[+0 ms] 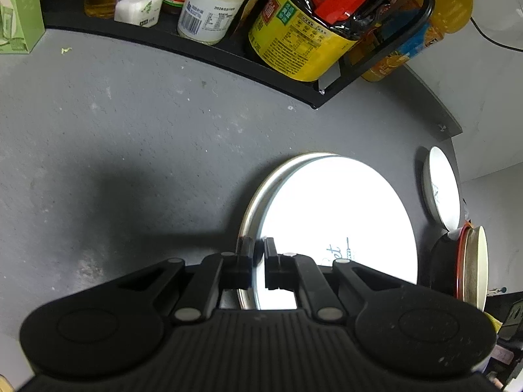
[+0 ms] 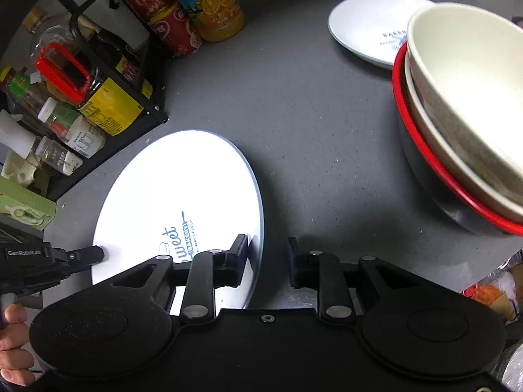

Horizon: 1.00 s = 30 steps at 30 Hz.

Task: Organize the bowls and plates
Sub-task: 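Lower the 'Sweet' plate onto the flower plate and open both grippers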

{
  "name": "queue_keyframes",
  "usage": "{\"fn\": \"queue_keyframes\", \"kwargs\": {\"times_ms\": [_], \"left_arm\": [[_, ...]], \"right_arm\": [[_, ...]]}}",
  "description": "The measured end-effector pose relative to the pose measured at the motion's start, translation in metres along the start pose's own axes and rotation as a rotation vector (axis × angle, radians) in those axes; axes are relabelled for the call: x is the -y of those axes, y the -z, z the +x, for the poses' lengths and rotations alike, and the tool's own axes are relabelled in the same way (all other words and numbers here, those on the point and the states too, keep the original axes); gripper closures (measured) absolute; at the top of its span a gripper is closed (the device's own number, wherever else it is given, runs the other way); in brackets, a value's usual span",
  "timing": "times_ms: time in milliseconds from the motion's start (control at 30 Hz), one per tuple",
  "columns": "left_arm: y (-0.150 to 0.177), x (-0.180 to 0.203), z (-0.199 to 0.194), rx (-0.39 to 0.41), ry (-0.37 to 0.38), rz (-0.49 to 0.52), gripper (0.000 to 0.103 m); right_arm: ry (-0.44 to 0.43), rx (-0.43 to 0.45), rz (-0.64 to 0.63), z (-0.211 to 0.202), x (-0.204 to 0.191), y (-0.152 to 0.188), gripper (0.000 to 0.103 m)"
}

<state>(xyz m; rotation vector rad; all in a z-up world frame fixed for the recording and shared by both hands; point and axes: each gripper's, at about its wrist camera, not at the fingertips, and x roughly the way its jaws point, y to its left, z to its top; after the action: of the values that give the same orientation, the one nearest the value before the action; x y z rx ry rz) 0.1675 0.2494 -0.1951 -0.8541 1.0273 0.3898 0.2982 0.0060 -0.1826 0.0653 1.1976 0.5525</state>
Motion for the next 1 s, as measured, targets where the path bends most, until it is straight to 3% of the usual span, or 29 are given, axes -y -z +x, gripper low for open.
{"fn": "queue_keyframes", "kwargs": {"times_ms": [200,267,600,800,967,1000], "left_arm": [[-0.003,-0.001,-0.007,-0.016,-0.007,0.0,0.094],[-0.003,-0.001,-0.01,-0.023,-0.045,0.014,0.093],[-0.005,-0.001,-0.018,-0.032,-0.097,0.033,0.075],[-0.009,0.015,-0.028,-0.012,-0.095,0.064,0.055],[-0.01,0.031,-0.042,0.017,-0.051,0.053,0.05],[-0.01,0.035,-0.044,0.021,-0.05,0.055,0.049]], "right_arm": [[0.001,-0.007,-0.005,0.005,-0.004,0.003,0.078],[-0.002,-0.006,-0.009,0.006,-0.004,0.003,0.077],[0.01,-0.007,0.0,-0.001,-0.01,-0.003,0.073],[-0.025,-0.008,-0.005,-0.016,-0.012,-0.01,0.055],[-0.024,0.018,-0.059,-0.03,-0.019,-0.014,0.048],[-0.022,0.022,-0.065,-0.032,-0.021,-0.016,0.042]]}}
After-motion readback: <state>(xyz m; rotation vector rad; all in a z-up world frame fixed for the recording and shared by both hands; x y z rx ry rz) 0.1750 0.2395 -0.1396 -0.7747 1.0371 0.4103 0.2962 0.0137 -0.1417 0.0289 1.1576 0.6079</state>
